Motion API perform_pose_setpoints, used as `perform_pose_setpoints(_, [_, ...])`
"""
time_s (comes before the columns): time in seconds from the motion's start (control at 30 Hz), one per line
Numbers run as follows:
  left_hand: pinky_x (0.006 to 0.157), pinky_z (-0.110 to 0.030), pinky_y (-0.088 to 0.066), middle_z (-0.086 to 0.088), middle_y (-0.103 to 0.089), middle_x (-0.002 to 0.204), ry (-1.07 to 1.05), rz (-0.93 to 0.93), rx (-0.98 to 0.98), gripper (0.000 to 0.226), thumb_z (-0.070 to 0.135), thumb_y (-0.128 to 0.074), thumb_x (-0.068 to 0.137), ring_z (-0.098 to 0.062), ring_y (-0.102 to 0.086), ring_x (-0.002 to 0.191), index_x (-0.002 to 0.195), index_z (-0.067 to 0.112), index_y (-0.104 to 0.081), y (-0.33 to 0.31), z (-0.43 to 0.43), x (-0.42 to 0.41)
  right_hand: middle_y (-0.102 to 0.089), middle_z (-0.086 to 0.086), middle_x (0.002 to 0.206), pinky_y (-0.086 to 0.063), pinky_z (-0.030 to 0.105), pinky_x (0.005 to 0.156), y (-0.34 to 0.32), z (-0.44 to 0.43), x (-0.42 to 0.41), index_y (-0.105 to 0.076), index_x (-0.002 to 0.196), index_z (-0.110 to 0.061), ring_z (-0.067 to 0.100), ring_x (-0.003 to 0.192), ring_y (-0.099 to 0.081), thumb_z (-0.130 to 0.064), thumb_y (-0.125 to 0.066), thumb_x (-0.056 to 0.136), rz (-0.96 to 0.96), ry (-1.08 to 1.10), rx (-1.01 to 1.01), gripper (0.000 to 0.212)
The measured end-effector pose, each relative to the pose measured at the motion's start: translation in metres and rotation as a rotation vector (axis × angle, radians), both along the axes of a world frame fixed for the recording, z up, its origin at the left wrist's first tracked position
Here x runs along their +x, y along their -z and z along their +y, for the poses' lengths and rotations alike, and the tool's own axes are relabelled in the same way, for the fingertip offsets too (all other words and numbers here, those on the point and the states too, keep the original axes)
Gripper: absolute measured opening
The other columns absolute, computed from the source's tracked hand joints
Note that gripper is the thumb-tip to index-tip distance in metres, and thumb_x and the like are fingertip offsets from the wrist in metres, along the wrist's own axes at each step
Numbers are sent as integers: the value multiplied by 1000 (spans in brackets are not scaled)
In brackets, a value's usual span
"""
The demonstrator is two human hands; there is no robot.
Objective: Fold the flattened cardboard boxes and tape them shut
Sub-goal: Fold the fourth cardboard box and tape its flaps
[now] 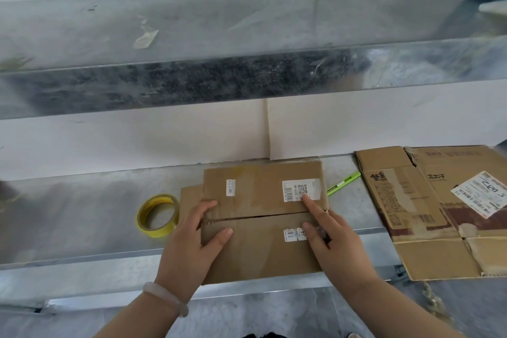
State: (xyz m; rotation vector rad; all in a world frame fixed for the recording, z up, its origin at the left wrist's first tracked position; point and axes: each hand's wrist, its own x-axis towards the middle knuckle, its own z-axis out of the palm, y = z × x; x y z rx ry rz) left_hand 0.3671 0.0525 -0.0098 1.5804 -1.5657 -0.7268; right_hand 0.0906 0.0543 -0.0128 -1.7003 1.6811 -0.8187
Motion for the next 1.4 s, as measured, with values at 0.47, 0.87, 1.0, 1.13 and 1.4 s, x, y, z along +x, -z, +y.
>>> perform_pose_setpoints(0.47, [88, -24, -48, 23, -56, 121, 6, -62, 198, 41, 52, -68, 81, -5, -56, 108, 117, 61, -50, 9, -29, -3, -51, -7, 125, -41, 25, 85, 0, -44, -3, -30, 144, -56, 9, 100, -47, -48, -42, 100, 148, -56, 253, 46])
perform_pose_setpoints(0.87, [105, -36, -43, 12, -48, 143, 6, -203, 239, 60, 64, -64, 77, -11, -49, 124, 132, 43, -54, 8, -48, -5, -8, -28, 159, -29, 34, 115, -5, -59, -6, -22, 154, -40, 6, 146, -20, -56, -44, 97, 401, -40, 165, 63])
perform_pose_setpoints(1.0, [102, -29, -43, 14, -49, 141, -2, -221, 225, 61, 65, -65, 76, -9, -49, 121, 131, 42, -55, 8, -49, -6, -1, -13, 164, 8, 30, 120, -9, -59, 5, -11, 157, -29, 10, 150, 10, -57, -26, 100, 685, -114, 47, 65])
perform_pose_setpoints(1.13, [102, -30, -43, 14, -49, 140, -6, -317, 217, 62, 68, -61, 76, -10, -49, 122, 133, 43, -54, 7, -49, -8, 13, -11, 163, 16, 31, 118, -7, -46, 29, 4, 156, -32, 7, 148, 18, -70, -3, 87, 740, -344, 39, 79])
perform_pose_setpoints(1.4, [100, -32, -43, 9, -58, 129, 60, -458, 36, 60, 65, -46, 89, -11, -52, 120, 134, 28, -56, 12, -31, 61, 4, -15, 163, 10, 28, 121, -9, -50, 26, -7, 156, -37, 4, 149, 10, -76, -5, 83, 766, -316, 15, 83])
